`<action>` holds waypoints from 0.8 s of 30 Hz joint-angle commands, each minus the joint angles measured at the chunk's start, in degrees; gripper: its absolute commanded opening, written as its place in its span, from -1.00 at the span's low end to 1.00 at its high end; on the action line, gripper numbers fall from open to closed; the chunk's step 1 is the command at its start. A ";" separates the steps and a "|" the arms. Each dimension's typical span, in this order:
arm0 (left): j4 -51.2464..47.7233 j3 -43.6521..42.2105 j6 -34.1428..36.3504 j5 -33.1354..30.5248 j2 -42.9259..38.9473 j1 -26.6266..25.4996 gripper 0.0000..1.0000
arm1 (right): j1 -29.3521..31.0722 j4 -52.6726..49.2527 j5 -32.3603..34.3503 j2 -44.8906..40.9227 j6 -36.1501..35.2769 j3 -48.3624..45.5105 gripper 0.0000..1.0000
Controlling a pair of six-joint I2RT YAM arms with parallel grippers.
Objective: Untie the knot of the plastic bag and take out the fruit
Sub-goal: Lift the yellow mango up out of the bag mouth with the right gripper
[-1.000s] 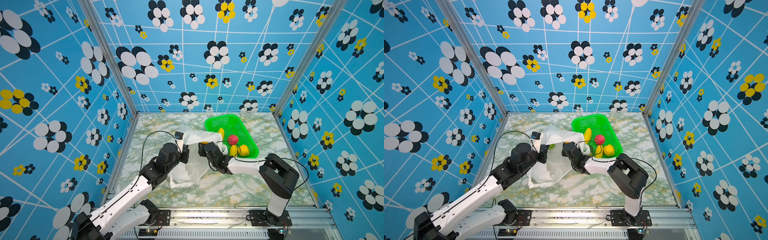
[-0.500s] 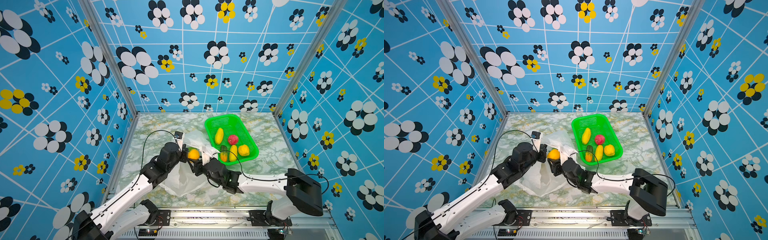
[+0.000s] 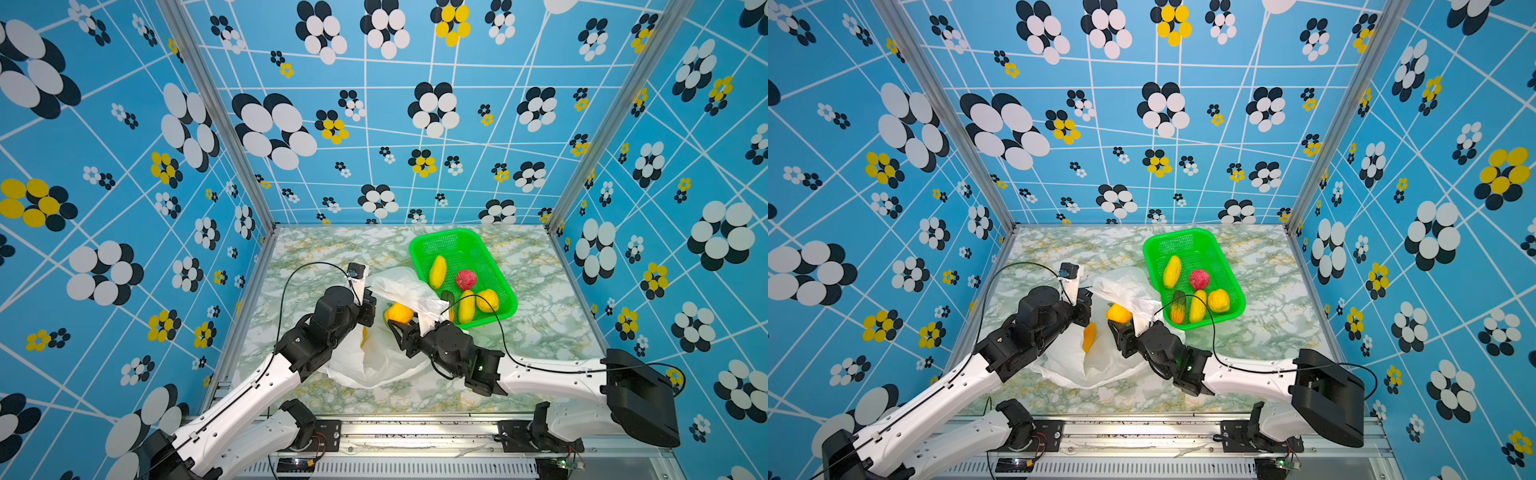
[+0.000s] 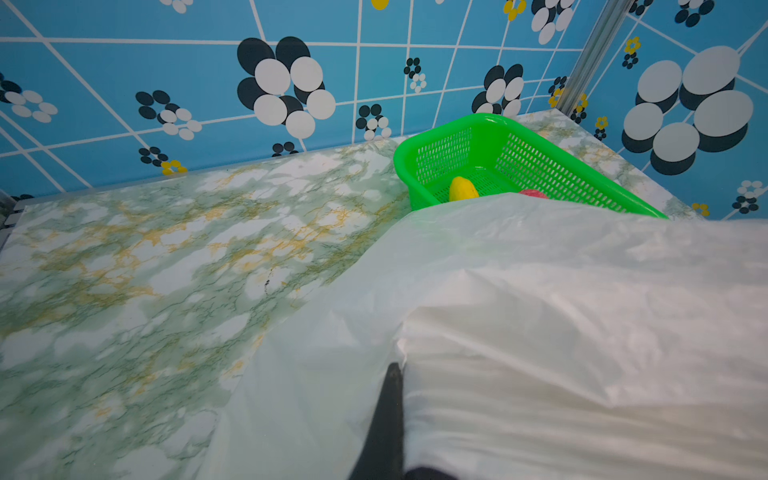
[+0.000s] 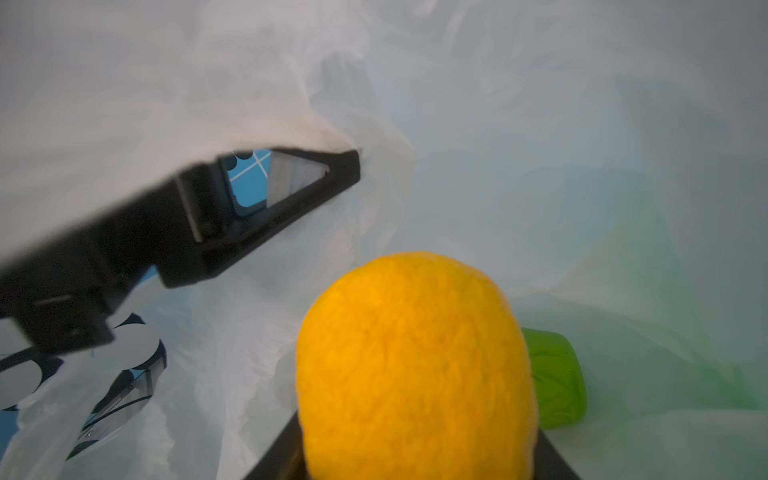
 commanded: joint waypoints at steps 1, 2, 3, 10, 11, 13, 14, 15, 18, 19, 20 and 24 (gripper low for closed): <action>-1.27 1.78 -0.26 -1.57 -1.19 0.41 -1.00 | -0.11 1.03 -1.12 6.70 2.29 3.43 -0.27; -1.35 1.91 -0.26 -1.65 -1.43 0.36 -1.00 | -0.03 0.91 -2.30 8.87 3.05 4.50 -0.29; -1.51 1.95 -0.26 -1.61 -1.61 0.41 -1.00 | 0.03 0.63 -3.37 10.59 3.70 5.45 -0.30; -2.15 1.62 0.17 -2.84 -2.97 0.38 -1.00 | 3.50 -0.73 -5.52 13.26 1.67 8.90 -0.33; -2.21 1.44 0.27 -3.17 -3.11 0.36 -1.00 | 4.51 -1.13 -5.02 12.04 -0.13 8.94 -0.32; -2.45 1.34 0.35 -3.45 -3.07 0.36 -1.00 | 6.96 -2.06 -2.54 9.54 -3.88 8.86 -0.31; -2.50 1.34 0.37 -3.50 -3.16 0.36 -1.00 | 8.06 -2.36 -1.59 8.11 -5.60 8.65 -0.31; -2.45 1.31 0.40 -3.42 -3.21 0.36 -1.00 | 8.90 -2.61 -0.93 6.77 -6.76 8.29 -0.31; -2.37 1.17 0.44 -3.48 -3.30 0.37 -1.00 | 9.39 -2.37 -0.97 1.65 -8.41 5.98 -0.30; -2.41 1.06 0.45 -3.54 -3.29 0.45 -1.00 | 9.36 -2.08 -0.79 -0.05 -9.10 5.04 -0.26; -2.41 1.08 0.44 -3.59 -3.27 0.44 -1.00 | 9.43 -1.72 -0.48 -2.04 -10.22 3.90 -0.23; -2.50 1.08 0.45 -3.41 -3.16 0.44 -1.00 | 9.39 -2.05 2.35 -8.57 -12.52 0.69 -0.22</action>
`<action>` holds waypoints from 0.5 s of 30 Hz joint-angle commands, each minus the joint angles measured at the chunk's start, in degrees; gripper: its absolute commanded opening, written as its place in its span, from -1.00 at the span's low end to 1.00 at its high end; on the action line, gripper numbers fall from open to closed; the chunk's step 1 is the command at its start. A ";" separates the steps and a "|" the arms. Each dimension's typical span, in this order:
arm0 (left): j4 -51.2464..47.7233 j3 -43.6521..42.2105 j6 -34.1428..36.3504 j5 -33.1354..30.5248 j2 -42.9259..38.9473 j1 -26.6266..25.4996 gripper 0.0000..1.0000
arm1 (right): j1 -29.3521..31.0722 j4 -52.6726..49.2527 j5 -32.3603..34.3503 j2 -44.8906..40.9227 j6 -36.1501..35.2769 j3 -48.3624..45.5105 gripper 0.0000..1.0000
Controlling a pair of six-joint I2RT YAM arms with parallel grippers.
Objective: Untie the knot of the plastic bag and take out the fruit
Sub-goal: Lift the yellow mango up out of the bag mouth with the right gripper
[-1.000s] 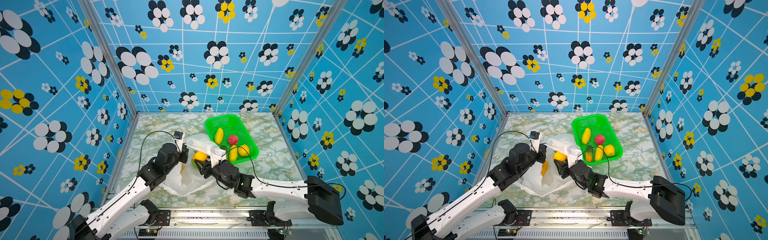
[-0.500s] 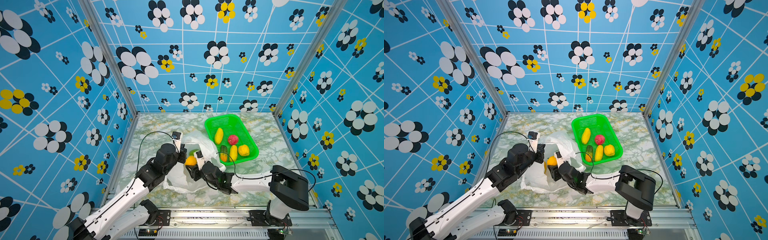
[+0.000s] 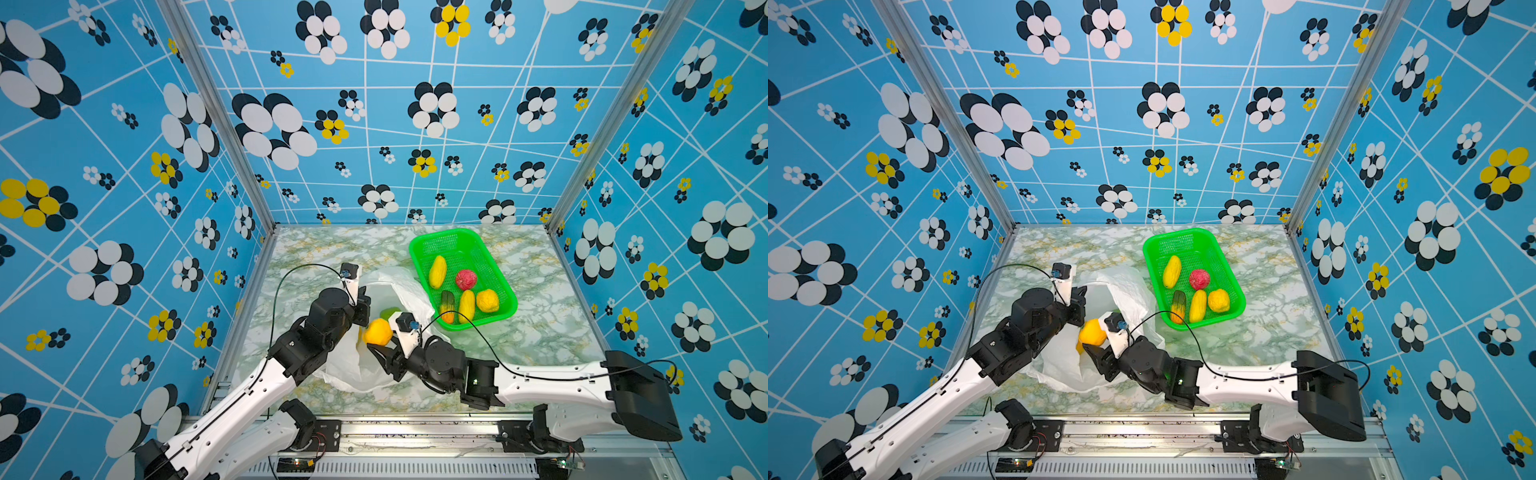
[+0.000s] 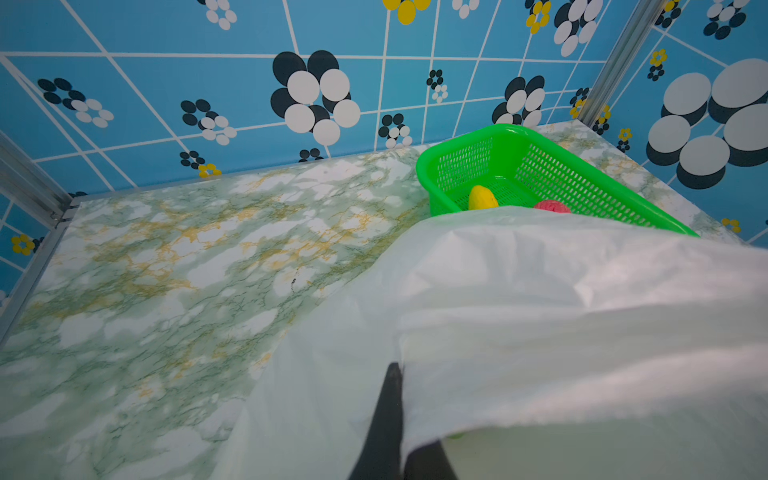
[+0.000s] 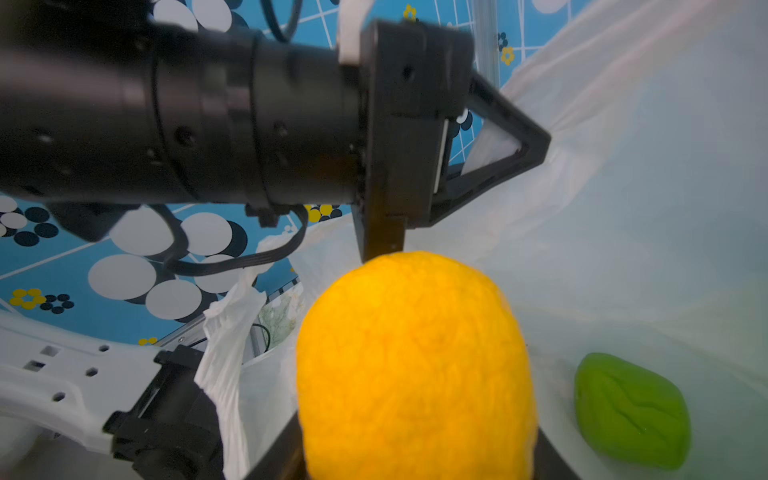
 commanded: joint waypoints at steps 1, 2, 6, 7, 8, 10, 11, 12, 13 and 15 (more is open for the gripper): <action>-0.83 1.08 0.35 -0.57 -0.63 0.31 -1.00 | -0.22 0.42 3.78 -4.80 -4.23 -3.01 -0.22; -0.83 1.00 0.34 -0.49 -0.72 0.35 -1.00 | -0.22 0.24 4.99 -6.58 -4.87 -3.80 -0.23; -1.10 0.81 0.33 -0.83 -1.15 0.36 -1.00 | -0.31 -2.10 11.56 -16.05 -7.88 -7.02 -0.22; -1.18 0.73 0.33 -0.92 -1.23 0.34 -1.00 | -0.42 -2.65 12.94 -18.62 -8.79 -7.78 -0.21; -1.27 0.73 0.27 -0.80 -1.41 0.36 -1.00 | -0.64 -3.49 14.68 -21.45 -9.87 -8.62 -0.21; -1.28 0.72 0.20 -0.79 -1.63 0.32 -1.00 | -1.57 -4.23 17.85 -25.92 -11.05 -10.23 -0.19; -1.23 0.73 0.20 -0.75 -1.73 0.30 -1.00 | -2.55 -4.70 20.69 -27.97 -11.55 -11.16 -0.18; -1.28 0.73 0.18 -0.75 -1.79 0.23 -1.00 | -3.98 -6.10 22.83 -30.22 -11.20 -11.79 -0.18; -1.28 0.72 0.15 -0.67 -1.85 0.28 -1.00 | -5.51 -7.73 23.91 -31.77 -10.65 -12.04 -0.18; -1.36 0.73 0.15 -0.67 -1.94 0.28 -1.00 | -9.56 -12.27 26.08 -34.73 -8.17 -12.33 -0.16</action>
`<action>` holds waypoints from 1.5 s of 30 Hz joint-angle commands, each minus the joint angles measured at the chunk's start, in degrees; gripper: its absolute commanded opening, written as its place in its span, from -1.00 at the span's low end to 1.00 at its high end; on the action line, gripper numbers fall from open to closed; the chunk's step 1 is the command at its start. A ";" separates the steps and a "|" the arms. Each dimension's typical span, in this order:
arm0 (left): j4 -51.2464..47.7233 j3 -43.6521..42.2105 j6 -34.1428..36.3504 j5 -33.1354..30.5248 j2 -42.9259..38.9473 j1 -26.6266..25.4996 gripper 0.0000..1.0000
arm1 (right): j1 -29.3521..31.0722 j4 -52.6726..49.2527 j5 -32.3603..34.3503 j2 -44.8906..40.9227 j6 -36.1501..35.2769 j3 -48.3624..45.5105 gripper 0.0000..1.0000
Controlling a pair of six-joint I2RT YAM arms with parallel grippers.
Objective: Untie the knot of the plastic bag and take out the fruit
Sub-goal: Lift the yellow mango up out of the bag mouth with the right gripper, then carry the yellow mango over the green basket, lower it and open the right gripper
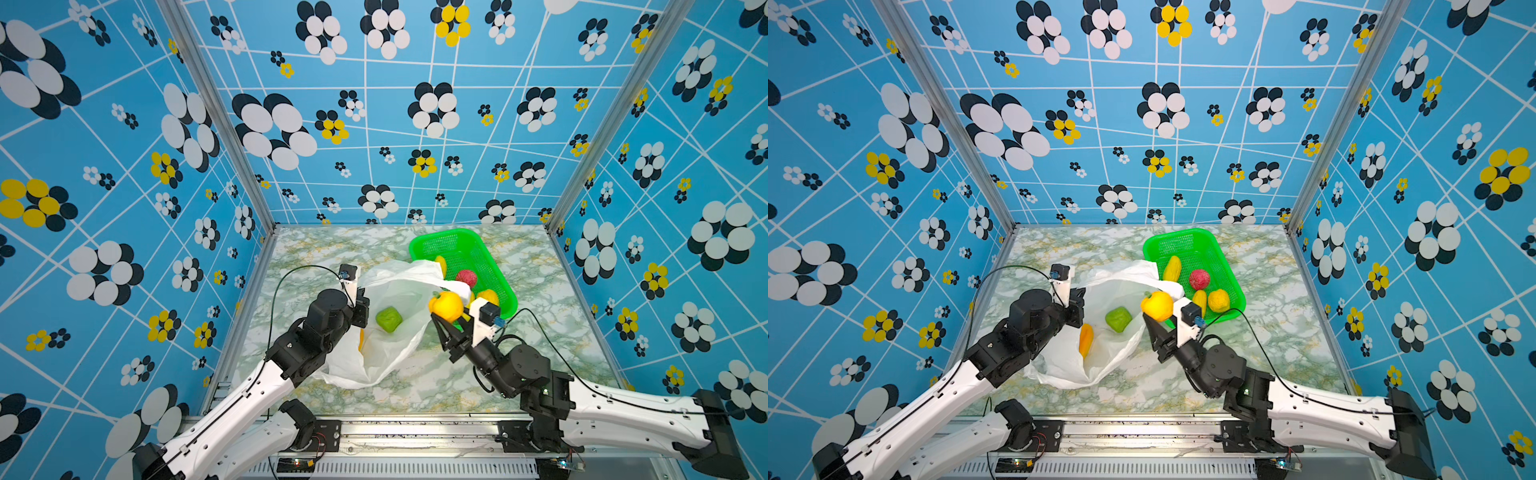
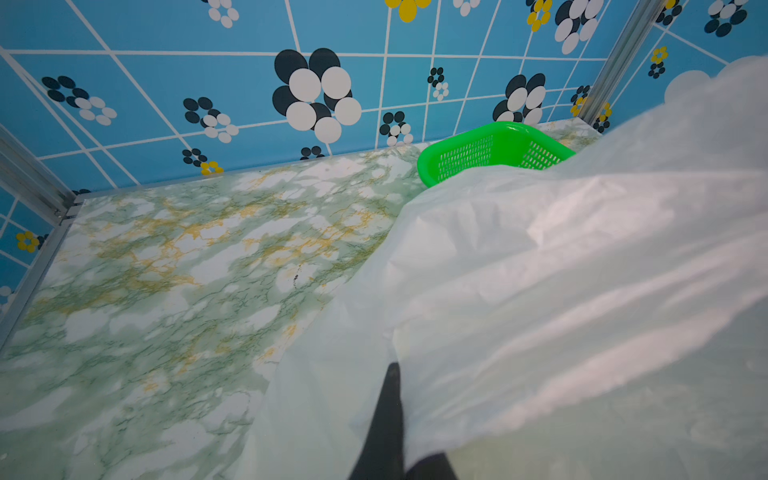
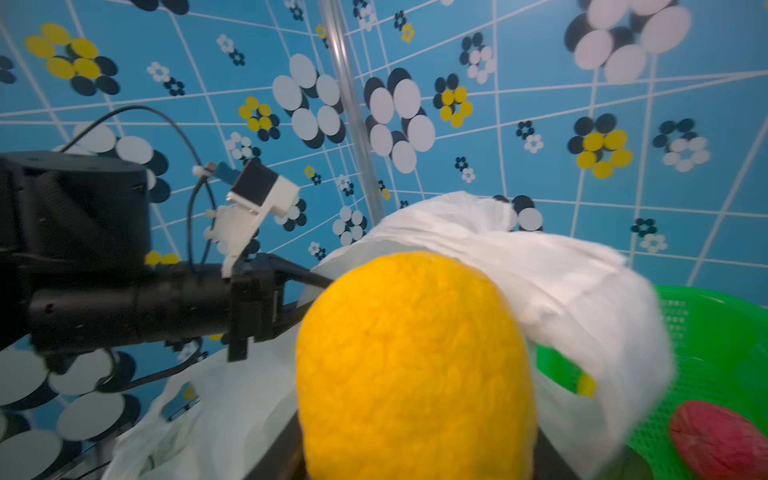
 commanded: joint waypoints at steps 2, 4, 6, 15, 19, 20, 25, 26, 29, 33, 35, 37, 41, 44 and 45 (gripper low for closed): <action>-0.44 0.64 0.17 -0.68 -0.86 0.29 -1.00 | -7.55 -10.44 9.17 -4.44 3.71 -1.24 -0.15; -0.54 0.56 0.07 -0.75 -0.88 0.30 -1.00 | -11.21 -14.39 8.81 -5.66 6.84 -1.06 -0.16; -0.61 0.55 0.14 -0.75 -1.00 0.30 -1.00 | -13.35 -15.51 8.75 -6.32 7.90 -1.55 -0.15; -0.89 0.55 0.08 -0.92 -1.57 0.29 -1.00 | -19.90 -20.41 8.94 -2.59 13.03 -0.44 -0.15; -0.78 0.45 0.07 -0.88 -1.74 0.34 -1.00 | -25.87 -25.73 6.63 4.99 18.92 2.99 -0.15; -0.95 0.46 0.07 -0.91 -1.73 0.35 -1.00 | -27.66 -26.66 4.84 7.59 20.31 4.06 -0.15; -1.80 1.17 0.43 -0.86 -2.50 0.28 -1.00 | -35.43 -29.47 -7.59 21.72 25.10 9.50 -0.14; -2.63 1.98 1.04 -1.07 -2.45 0.23 -1.00 | -36.77 -30.01 -10.04 24.74 25.86 10.92 -0.14; -7.03 6.11 3.06 -3.71 -1.31 -0.69 -1.00 | -39.64 -31.72 -16.05 33.80 27.35 15.29 -0.14; -10.19 10.73 8.10 -10.66 0.19 -5.16 -1.00 | -41.26 -32.39 -22.10 44.65 27.17 21.22 -0.17; -10.44 11.80 11.09 -13.64 0.65 -7.30 -1.00 | -41.34 -33.19 -23.94 48.98 26.78 24.08 -0.19; -10.61 12.32 14.06 -15.10 1.06 -8.86 -1.00 | -41.46 -34.52 -24.53 52.66 26.78 26.59 -0.17; -10.25 10.84 17.75 -15.68 0.90 -10.75 -1.00 | -41.61 -35.47 -23.39 55.08 27.01 27.93 0.23; -8.09 8.63 18.26 -15.87 0.17 -11.10 -1.00 | -41.61 -33.78 -21.83 52.85 26.74 25.97 0.63; -7.51 8.11 18.40 -15.29 0.10 -11.08 -1.00 | -41.57 -32.91 -21.81 51.74 26.53 25.01 0.69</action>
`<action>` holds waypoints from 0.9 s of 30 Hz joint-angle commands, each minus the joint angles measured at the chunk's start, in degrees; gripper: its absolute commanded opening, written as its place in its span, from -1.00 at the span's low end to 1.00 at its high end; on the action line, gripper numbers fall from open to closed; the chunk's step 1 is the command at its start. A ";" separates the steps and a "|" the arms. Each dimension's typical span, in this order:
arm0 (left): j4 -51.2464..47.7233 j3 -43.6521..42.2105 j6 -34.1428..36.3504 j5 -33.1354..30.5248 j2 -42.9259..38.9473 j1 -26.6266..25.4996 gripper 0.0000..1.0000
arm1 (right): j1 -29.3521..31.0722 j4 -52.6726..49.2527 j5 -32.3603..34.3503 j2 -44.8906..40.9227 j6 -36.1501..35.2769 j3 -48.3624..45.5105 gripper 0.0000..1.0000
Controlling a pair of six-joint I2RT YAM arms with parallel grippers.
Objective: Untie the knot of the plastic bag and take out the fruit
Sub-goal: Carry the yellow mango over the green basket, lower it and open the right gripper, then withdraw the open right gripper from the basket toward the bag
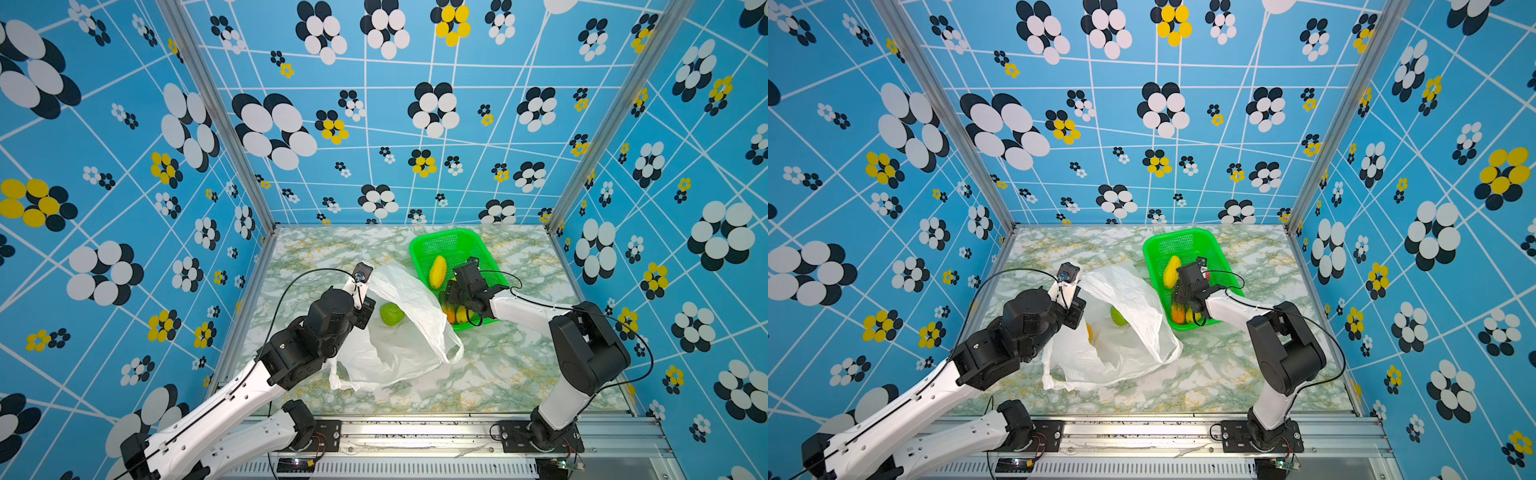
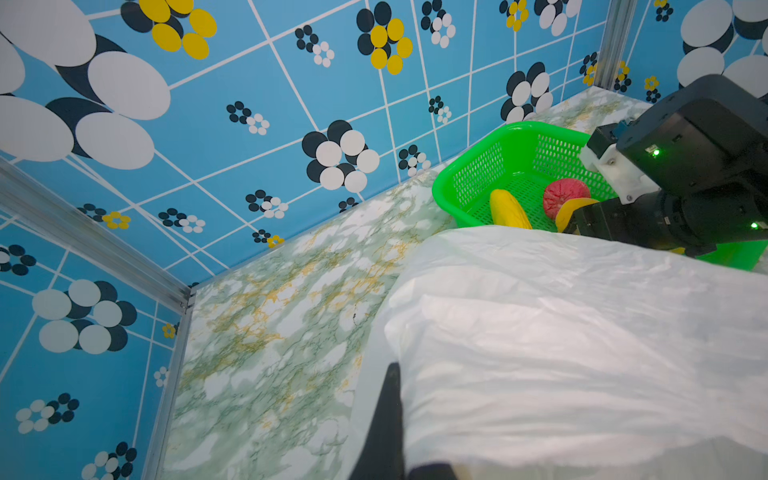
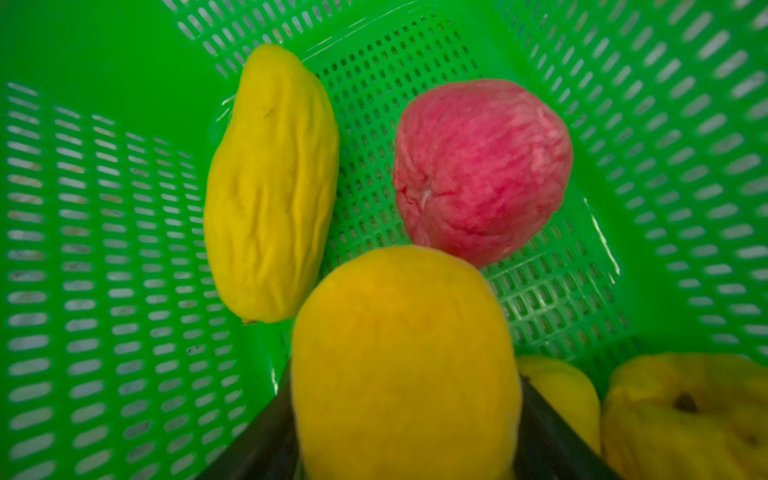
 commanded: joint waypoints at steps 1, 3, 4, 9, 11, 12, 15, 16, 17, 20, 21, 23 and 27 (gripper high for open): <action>1.38 -1.68 2.83 -0.82 -0.43 -0.36 -1.00 | -0.35 -0.29 0.58 -3.67 0.04 -2.72 0.72; 1.48 -1.76 2.70 -0.58 -0.34 -0.42 -1.00 | -0.37 0.29 1.08 -6.66 -0.31 -4.45 0.74; 1.48 -1.78 2.69 -0.65 -0.24 -0.43 -1.00 | -0.32 0.74 1.40 -8.72 -0.54 -5.62 0.75; 1.24 -1.95 2.00 -1.16 0.52 -0.47 -1.00 | -0.14 4.47 2.90 -23.46 -2.24 -14.15 0.75; 1.35 -1.94 1.73 -1.58 1.20 -0.42 -1.00 | 0.02 6.26 2.84 -30.62 -3.17 -17.98 0.72; 1.44 -1.95 1.73 -1.54 1.61 -0.41 -1.00 | 0.43 7.30 2.62 -34.55 -3.89 -19.99 0.68; 0.96 -1.60 1.39 -1.31 2.40 -0.25 -1.00 | 2.21 9.58 1.00 -45.84 -6.08 -24.82 0.48; 0.91 -1.59 1.21 -1.27 2.49 -0.17 -1.00 | 3.23 10.16 0.34 -49.49 -6.97 -26.15 0.41; 0.79 -1.62 1.03 -1.35 2.58 -0.10 -1.00 | 4.17 10.45 -0.16 -52.65 -7.74 -27.18 0.34; 0.61 -1.60 0.90 -1.50 2.43 0.15 -1.00 | 7.22 11.38 -2.63 -63.53 -9.66 -30.32 0.21; 0.50 -1.66 0.72 -1.58 2.27 0.20 -1.00 | 7.99 11.07 -3.82 -67.02 -9.78 -30.91 0.18; 0.00 -1.26 0.51 -1.46 2.14 0.38 -1.00 | 9.07 10.39 -6.56 -73.04 -9.89 -31.62 0.12; 0.10 -1.24 0.28 -0.98 2.04 0.57 -1.00 | 10.47 10.86 -13.68 -82.21 -8.98 -32.65 0.10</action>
